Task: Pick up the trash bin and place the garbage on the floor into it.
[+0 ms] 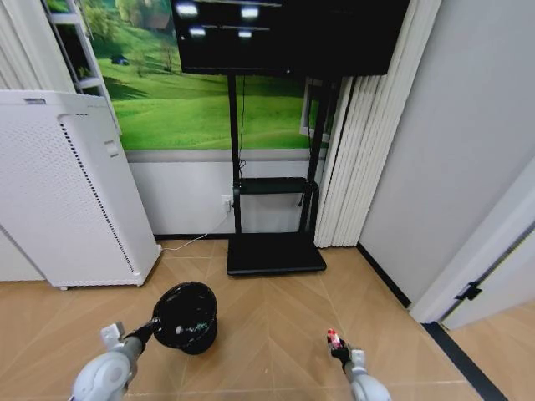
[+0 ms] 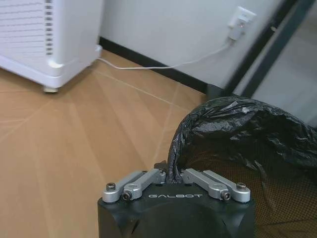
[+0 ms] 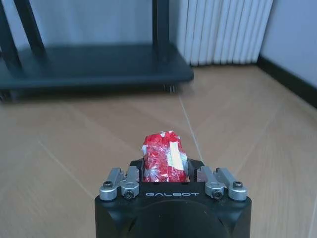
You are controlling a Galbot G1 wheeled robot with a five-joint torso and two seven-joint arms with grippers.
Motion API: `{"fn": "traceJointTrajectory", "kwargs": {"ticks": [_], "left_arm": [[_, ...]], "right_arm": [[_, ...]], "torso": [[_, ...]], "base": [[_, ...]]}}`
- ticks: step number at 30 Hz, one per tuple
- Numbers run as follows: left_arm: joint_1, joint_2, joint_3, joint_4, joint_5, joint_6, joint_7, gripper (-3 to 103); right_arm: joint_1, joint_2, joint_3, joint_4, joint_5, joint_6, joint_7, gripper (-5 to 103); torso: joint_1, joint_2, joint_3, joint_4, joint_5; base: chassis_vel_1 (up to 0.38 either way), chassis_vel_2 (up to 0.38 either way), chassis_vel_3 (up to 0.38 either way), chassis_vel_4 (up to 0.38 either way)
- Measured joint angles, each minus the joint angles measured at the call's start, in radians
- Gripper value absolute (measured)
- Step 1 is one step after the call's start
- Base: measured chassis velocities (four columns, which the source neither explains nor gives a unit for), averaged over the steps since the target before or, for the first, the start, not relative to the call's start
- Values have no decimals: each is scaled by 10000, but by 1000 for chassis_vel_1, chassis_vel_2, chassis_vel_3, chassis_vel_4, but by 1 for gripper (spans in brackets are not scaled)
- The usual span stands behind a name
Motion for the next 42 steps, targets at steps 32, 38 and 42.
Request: {"fn": "traceJointTrajectory", "kwargs": {"ticks": [32, 38, 42], "left_arm": [[-5639, -1389, 6875, 3310, 937, -117, 2612, 3], [-5652, -1722, 7375, 3331, 1179, -195, 3249, 3], [-5575, -1819, 7411, 3332, 1228, -223, 3346, 3]], "right_arm": [[-1936, -1150, -702, 4971, -564, 2649, -2724, 45], [-1979, -970, -833, 4572, -1317, 2823, -2921, 45], [-2095, -937, -818, 4483, -1874, 2939, -3043, 45]], "torso": [[1, 0, 0, 12, 4], [1, -1, 0, 8, 3], [0, 0, 0, 10, 3]], "base": [[0, 0, 0, 0], [0, 0, 0, 0], [0, 0, 0, 0]]}}
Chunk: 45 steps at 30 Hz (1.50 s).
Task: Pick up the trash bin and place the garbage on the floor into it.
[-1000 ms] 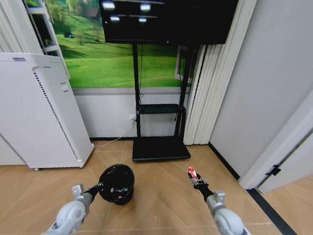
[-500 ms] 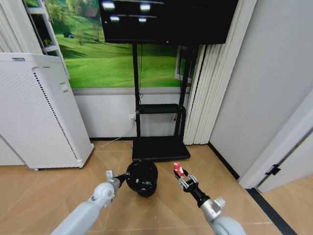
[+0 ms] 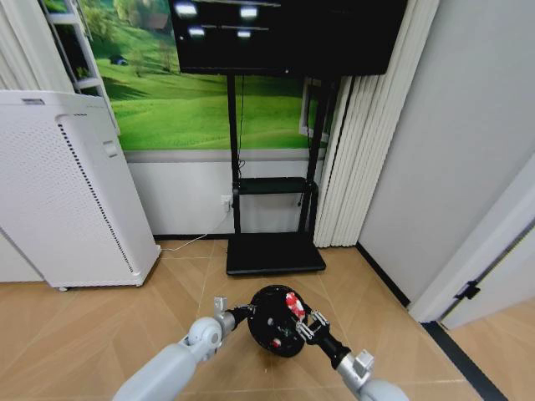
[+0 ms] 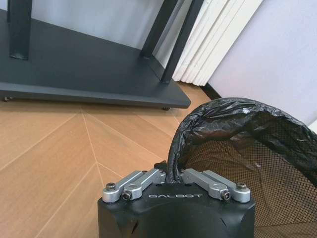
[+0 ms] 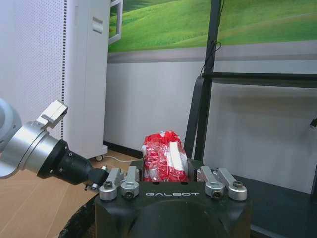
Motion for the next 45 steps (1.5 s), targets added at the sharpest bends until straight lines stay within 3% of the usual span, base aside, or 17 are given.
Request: {"fn": "traceJointTrajectory", "kwargs": {"ticks": [7, 18, 22, 24, 25, 26, 27, 29, 30, 32, 36, 37, 38, 40, 41, 44, 45], "left_arm": [[242, -171, -282, 8, 109, -38, -93, 3], [642, -423, -594, -116, 303, -136, -585, 3], [755, -470, -883, -262, 301, -143, -929, 3], [1040, -435, -1643, -795, 215, 153, -2307, 3], [1040, -435, -1643, -795, 215, 153, -2307, 3], [1277, -393, -2231, -1208, -111, 394, -3071, 3], [1277, -393, -2231, -1208, -111, 394, -3071, 3], [1784, -127, -3228, -1983, -571, 629, -3809, 3], [1784, -127, -3228, -1983, -571, 629, -3809, 3], [2873, 657, -4843, -3011, -614, 682, -3976, 3], [3521, 1267, -5848, -3584, -881, 785, -4157, 3], [3726, 1464, -6219, -3828, -1130, 884, -4292, 3], [3726, 1464, -6219, -3828, -1130, 884, -4292, 3], [5150, 1461, -7984, -4674, -1490, 1031, -4368, 3], [5749, 1276, -8709, -4904, -1533, 1031, -4287, 3], [6159, 1121, -9286, -5040, -1553, 1032, -4202, 3], [6887, 817, -10317, -5200, -1544, 1001, -3987, 3]], "right_arm": [[-32, 53, 1, -134, -1006, 53, -162, 43], [-306, -27, 278, 102, -892, 52, 8, 86], [-331, 122, 381, 303, -649, -29, 286, 96], [-377, 374, 634, 629, -376, -548, 1495, 100], [-377, 374, 634, 629, -376, -548, 1495, 100], [-413, 488, 797, 700, -152, -807, 2126, 100], [-413, 488, 797, 700, -152, -807, 2126, 100], [-423, 676, 1051, 697, 247, -1043, 3005, 100], [-423, 676, 1051, 697, 247, -1043, 3005, 100], [-411, 1144, 1321, 720, 1338, -1473, 4101, 100], [-699, 2073, 1964, 1046, 1825, -1782, 4519, 100], [-963, 2487, 2338, 1226, 1826, -1842, 4586, 100], [-963, 2487, 2338, 1226, 1826, -1842, 4586, 100], [-1121, 2837, 2692, 1501, 1801, -1972, 4580, 100], [-1143, 2897, 2765, 1535, 1786, -1993, 4506, 100], [-1144, 2929, 2809, 1551, 1777, -2003, 4463, 100], [-1147, 2998, 2895, 1563, 1777, -2036, 4406, 100]], "torso": [[0, 0, -1, 0, 1], [0, 0, 0, -1, -1], [0, 0, 0, -2, -2], [0, 0, 0, -4, -5], [0, 0, 0, -4, -5], [0, 0, 0, 0, -3], [0, 0, 0, 0, -3], [0, 0, -1, 0, -4], [0, 0, -1, 0, -4], [0, 0, 0, 0, -4], [0, 0, -1, 14, 2], [0, 0, -1, -10, -7], [0, 0, -1, -10, -7], [0, 2, -2, -13, -1], [0, 1, 0, -1, -7], [-1, 2, -2, 2, -10], [0, 1, -2, 4, -3]], "base": [[0, 0, 0, 0], [0, 0, 0, 0], [0, 0, 0, 0], [0, 0, 0, 0], [0, 0, 0, 0], [0, 0, 0, 0], [0, 0, 0, 0], [0, 0, 0, 0], [0, 0, 0, 0], [0, 0, 0, 0], [0, 0, 0, 0], [0, 0, 0, 0], [0, 0, 0, 0], [-11, -14, -18, -27], [0, 0, 0, 0], [0, 0, 0, 0], [0, 0, 0, 0]]}}
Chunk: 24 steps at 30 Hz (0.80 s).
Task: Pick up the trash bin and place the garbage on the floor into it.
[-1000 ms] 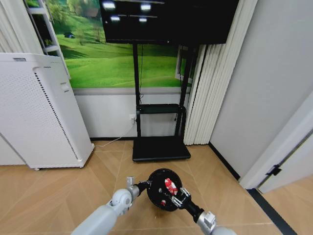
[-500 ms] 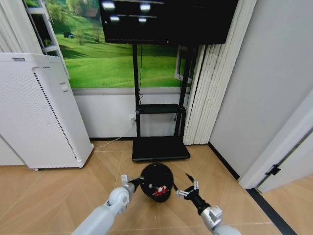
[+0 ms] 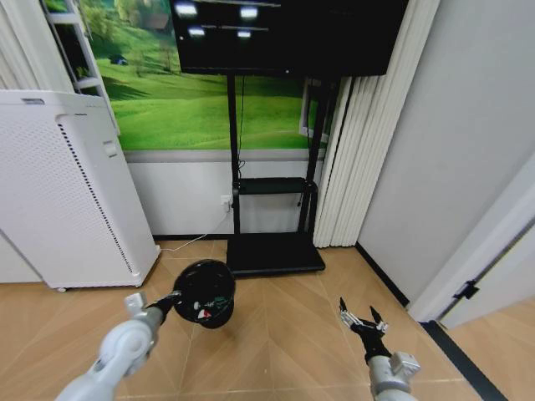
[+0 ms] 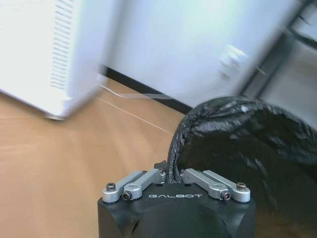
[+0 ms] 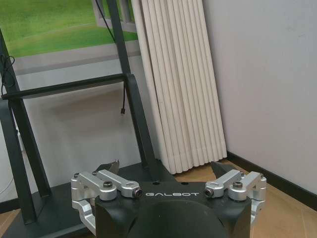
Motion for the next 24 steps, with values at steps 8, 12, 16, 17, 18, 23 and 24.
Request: {"fn": "traceJointTrajectory", "kwargs": {"ticks": [8, 12, 16, 17, 18, 23, 24], "left_arm": [[3302, -825, -3196, -195, 188, -274, 1418, 3], [4090, -920, -3918, 274, 765, -760, 2224, 3], [4233, -973, -4273, 975, 1499, -1125, 2830, 3], [4288, -974, -4305, 1080, 1531, -1165, 2910, 3], [4373, -973, -4330, 1199, 1587, -1235, 3007, 3], [4428, -1107, -4315, 1416, 1679, -1274, 3073, 3], [4428, -1107, -4315, 1416, 1679, -1274, 3073, 3]], "right_arm": [[-19, 183, 216, 42, 63, -74, -221, 100], [36, 226, 168, 47, 65, -38, -232, 100], [172, 294, 74, 45, 65, -23, -268, 100], [197, 311, 58, 43, 70, -20, -285, 100], [235, 346, 33, 37, 81, -13, -296, 100], [303, 398, -50, -89, 84, 5, -305, 100], [303, 398, -50, -89, 84, 5, -305, 100]], "torso": [[0, 1, -1, -2, 1], [0, 1, 0, -4, 5], [0, 1, 1, -5, 2], [0, 1, 2, -6, 6], [0, 0, 1, -5, 1], [0, 0, 1, -6, 0], [0, 0, 1, -6, 0]], "base": [[0, 0, 0, 0], [0, 0, 0, 0], [45, 41, -36, -58], [75, 72, -92, -88], [112, 104, -126, -142], [180, 180, -178, -166], [220, 199, -216, -208]]}}
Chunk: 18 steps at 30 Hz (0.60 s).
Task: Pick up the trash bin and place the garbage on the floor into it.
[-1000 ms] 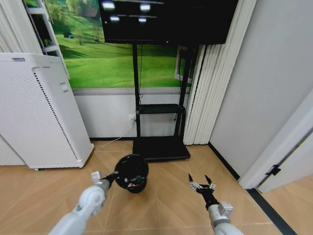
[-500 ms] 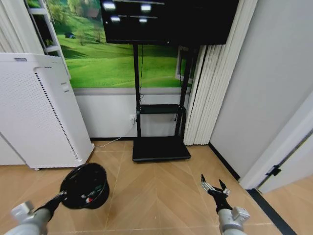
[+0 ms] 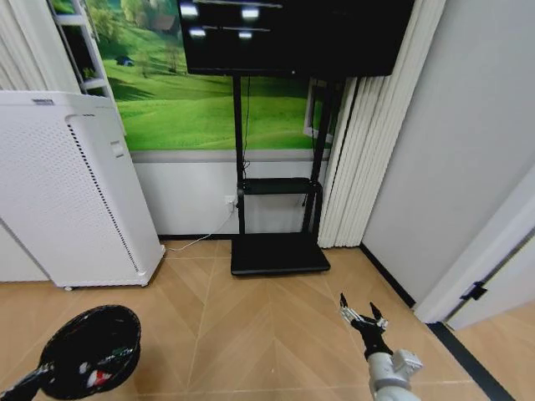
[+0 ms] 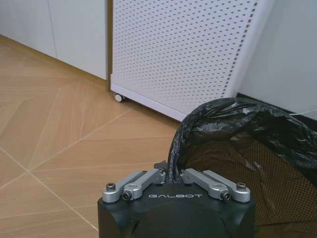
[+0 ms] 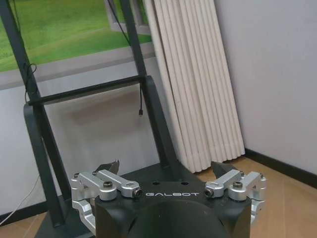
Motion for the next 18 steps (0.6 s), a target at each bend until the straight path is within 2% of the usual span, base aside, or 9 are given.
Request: {"fn": "traceJointTrajectory", "kwargs": {"ticks": [7, 8, 11, 14, 18], "left_arm": [[-88, -178, 227, 144, -46, 177, 54, 3], [-124, -231, 360, 209, -35, 155, -100, 3], [-134, -304, 442, 287, -46, 131, -334, 3], [-18, -423, 578, 476, -249, 89, -519, 3], [-116, -424, 738, 810, -177, 30, -455, 3]], "right_arm": [[125, -53, -120, -235, 13, 88, 12, 100], [162, -67, -140, -264, 32, 92, 12, 100], [196, -99, -152, -296, 57, 93, 22, 100], [294, -122, -167, -442, 58, 116, 26, 100], [305, -119, -193, -572, 25, 153, 17, 100]], "torso": [[-1, 0, 0, 0, 2], [0, -1, 1, 0, -9], [0, -2, 1, 1, -1], [-1, -1, 0, 5, 0], [0, -1, 0, 4, 7]], "base": [[225, 222, -234, -228], [214, 228, -258, -227], [175, 173, -159, -227], [52, 68, -59, -93], [-47, -42, 39, 27]]}}
